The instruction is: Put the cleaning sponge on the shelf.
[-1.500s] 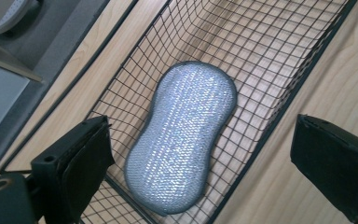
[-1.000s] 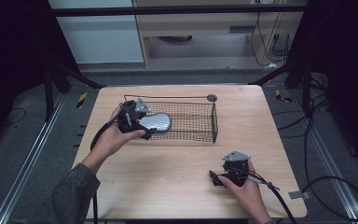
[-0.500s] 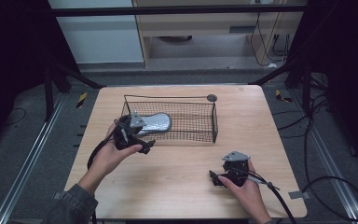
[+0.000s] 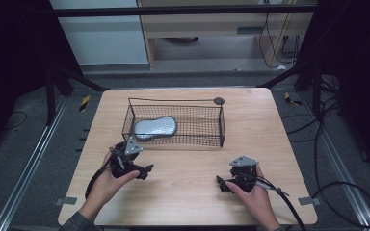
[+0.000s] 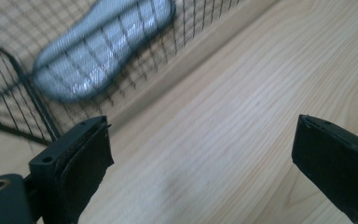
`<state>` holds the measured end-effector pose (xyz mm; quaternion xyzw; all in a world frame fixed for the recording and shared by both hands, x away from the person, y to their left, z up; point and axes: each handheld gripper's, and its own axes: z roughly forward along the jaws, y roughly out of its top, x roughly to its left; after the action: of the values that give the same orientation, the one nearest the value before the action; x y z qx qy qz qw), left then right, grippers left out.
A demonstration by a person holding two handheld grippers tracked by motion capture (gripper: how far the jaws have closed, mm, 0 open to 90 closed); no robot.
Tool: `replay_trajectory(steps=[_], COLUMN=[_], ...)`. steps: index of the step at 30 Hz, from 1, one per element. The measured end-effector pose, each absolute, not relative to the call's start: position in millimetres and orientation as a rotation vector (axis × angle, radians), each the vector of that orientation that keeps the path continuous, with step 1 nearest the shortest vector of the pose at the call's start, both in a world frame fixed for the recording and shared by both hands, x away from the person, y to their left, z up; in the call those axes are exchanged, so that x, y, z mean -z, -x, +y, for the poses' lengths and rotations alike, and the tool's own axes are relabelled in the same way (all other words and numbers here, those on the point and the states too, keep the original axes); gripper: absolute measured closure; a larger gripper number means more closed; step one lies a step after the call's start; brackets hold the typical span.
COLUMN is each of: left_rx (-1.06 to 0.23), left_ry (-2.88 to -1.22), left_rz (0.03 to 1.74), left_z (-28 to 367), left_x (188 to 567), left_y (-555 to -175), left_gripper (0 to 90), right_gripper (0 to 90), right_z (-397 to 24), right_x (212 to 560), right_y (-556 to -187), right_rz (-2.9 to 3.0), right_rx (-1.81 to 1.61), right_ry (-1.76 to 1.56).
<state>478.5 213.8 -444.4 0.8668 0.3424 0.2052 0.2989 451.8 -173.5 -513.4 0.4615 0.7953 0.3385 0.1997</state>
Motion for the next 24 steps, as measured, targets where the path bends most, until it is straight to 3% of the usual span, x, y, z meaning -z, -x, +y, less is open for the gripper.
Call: replay_trajectory(steps=[10,24], left_rx=[-0.551,-0.516], left_ry=[-2.290,-2.181], left_rz=[1.079,1.199], left_z=[252,279], left_x=[482,501], left_y=[-483,-497], left_gripper=[4.2,2.2], right_gripper=[0.6,0.6], right_z=[-173,-173], right_x=[513,513], right_y=[-452,-452], right_rz=[2.222,2.222], right_rx=[-0.946,-0.946], right_ry=[-1.294,-1.294])
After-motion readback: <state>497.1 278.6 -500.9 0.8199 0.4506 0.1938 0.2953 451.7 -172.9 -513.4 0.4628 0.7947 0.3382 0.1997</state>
